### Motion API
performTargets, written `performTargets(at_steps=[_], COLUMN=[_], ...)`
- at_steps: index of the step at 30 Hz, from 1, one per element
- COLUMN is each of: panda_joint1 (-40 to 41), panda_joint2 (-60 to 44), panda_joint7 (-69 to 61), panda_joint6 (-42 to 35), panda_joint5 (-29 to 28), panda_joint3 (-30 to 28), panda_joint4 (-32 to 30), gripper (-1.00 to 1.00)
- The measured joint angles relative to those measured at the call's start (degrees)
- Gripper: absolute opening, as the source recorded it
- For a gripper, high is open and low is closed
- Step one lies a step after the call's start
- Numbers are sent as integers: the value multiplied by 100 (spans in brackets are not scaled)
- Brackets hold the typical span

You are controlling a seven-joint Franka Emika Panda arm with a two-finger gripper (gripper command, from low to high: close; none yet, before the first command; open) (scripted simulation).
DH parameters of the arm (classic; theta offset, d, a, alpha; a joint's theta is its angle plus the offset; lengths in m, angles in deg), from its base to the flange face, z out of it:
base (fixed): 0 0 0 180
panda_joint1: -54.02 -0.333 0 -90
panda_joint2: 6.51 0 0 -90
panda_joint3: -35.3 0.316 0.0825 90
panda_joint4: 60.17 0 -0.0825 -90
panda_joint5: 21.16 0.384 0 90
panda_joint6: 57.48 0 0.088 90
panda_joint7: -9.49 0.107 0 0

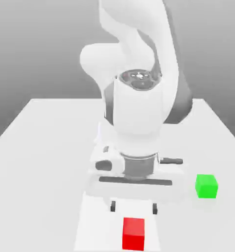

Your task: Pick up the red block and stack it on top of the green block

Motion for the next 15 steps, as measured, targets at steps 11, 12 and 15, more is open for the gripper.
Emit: performTargets(at_steps=[11,12,15], panda_joint1=[-49,-32,15], panda_joint2=[-451,-279,299], panda_joint7=[69,38,-66], panda_joint6=[372,227,-245], panda_joint5=[-86,-45,79], panda_joint3=[-64,-39,75], panda_joint4=[61,34,-70], gripper=[-100,-100,-100])
